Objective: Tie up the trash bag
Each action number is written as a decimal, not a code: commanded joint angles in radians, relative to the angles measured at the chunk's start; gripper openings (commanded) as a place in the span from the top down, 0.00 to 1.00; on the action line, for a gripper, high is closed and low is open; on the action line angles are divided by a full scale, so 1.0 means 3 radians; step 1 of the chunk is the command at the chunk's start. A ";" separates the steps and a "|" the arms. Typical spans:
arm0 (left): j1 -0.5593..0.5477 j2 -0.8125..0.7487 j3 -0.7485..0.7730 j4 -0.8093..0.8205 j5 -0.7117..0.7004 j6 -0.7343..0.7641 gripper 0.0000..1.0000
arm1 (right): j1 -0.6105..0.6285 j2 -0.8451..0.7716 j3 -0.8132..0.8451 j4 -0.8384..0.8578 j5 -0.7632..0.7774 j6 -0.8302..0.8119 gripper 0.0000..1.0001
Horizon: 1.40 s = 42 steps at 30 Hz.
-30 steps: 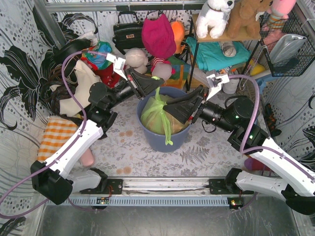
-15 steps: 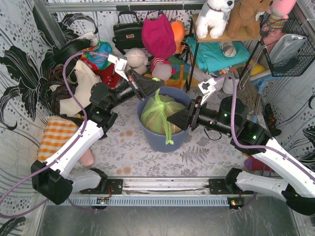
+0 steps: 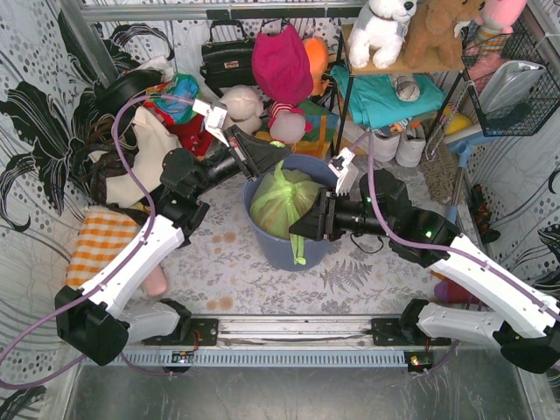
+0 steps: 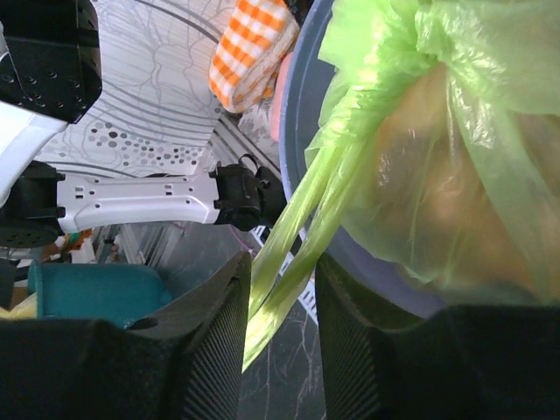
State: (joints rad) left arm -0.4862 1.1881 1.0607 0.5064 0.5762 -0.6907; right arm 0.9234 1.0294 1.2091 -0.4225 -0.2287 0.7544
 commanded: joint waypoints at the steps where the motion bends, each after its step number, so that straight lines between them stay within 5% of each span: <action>1: 0.0008 -0.0085 -0.0033 0.0074 -0.0033 0.0068 1.00 | 0.0016 -0.0021 -0.0182 0.0354 -0.0247 0.0257 0.66; 6: 0.0009 -0.0088 -0.0033 0.0068 -0.0024 0.0080 1.00 | 0.0016 -0.0065 -0.0318 0.0502 -0.0367 0.0429 0.73; 9: 0.0007 -0.0076 -0.0023 0.0066 -0.0024 0.0081 1.00 | 0.0015 -0.0155 -0.0377 0.0450 -0.0350 0.0498 0.63; 20: 0.0009 -0.0053 -0.0018 0.0081 -0.0016 0.0079 1.00 | 0.0015 -0.0443 -0.0431 0.0164 -0.0187 0.0618 0.63; 42: 0.0008 -0.0150 -0.0038 0.0030 -0.0026 0.0113 1.00 | 0.0014 -0.0120 -0.0475 0.0202 -0.0490 0.0598 0.88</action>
State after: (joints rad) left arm -0.4862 1.1690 1.0561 0.4911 0.5762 -0.6777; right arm 0.9234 0.9997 1.0809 -0.3809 -0.3401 0.9276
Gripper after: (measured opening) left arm 0.011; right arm 0.121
